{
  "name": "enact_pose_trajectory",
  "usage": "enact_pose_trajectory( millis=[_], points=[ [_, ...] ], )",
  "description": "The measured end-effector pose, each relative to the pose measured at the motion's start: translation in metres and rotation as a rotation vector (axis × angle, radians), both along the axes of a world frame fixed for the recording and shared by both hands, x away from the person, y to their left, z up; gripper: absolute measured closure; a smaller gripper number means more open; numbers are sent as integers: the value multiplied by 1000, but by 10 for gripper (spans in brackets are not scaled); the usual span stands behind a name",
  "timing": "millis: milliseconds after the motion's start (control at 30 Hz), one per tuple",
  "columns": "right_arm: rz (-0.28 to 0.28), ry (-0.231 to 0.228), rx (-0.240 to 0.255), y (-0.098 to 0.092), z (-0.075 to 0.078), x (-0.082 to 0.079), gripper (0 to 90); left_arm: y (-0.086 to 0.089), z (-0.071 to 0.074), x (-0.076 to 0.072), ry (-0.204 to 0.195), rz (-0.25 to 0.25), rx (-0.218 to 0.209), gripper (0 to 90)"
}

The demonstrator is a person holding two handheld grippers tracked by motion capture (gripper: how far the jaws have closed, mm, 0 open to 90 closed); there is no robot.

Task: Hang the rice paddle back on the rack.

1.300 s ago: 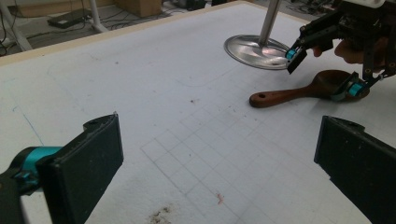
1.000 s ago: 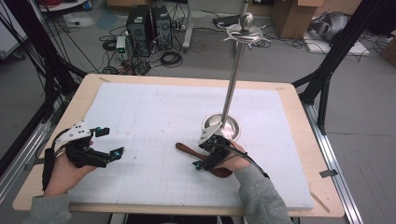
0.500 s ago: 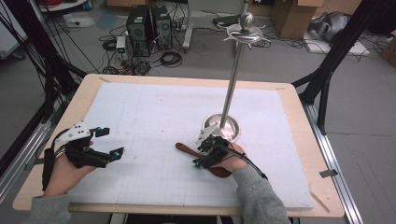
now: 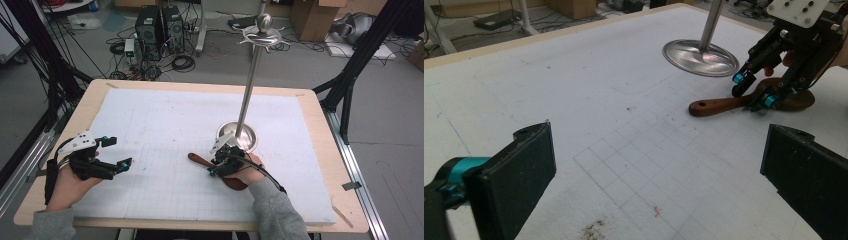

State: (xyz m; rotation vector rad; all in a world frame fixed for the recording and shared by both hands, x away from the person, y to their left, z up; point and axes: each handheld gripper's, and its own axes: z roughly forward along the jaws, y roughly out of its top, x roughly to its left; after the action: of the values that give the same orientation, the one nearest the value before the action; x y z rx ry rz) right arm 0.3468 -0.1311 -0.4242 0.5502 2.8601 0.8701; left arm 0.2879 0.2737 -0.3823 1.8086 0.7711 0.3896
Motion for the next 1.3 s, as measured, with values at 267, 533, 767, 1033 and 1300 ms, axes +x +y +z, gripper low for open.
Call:
enact_pose_trajectory(
  millis=[267,533,767,1033,1300],
  points=[
    [-14,13,1,-1,1,1,740,-1,0,0,1,-2,3,18],
    [-7,-4,-4,-3,2,1,764,0,0,0,1,-1,2,17],
    [-17,-8,36,-9,9,1,767,2,0,0,-1,1,1,18],
    [-25,-28,106,-21,22,-1,770,0,0,1,1,0,-2,18],
    [-38,-44,205,-38,37,-4,772,-1,3,2,-7,-8,-7,18]
  ],
)
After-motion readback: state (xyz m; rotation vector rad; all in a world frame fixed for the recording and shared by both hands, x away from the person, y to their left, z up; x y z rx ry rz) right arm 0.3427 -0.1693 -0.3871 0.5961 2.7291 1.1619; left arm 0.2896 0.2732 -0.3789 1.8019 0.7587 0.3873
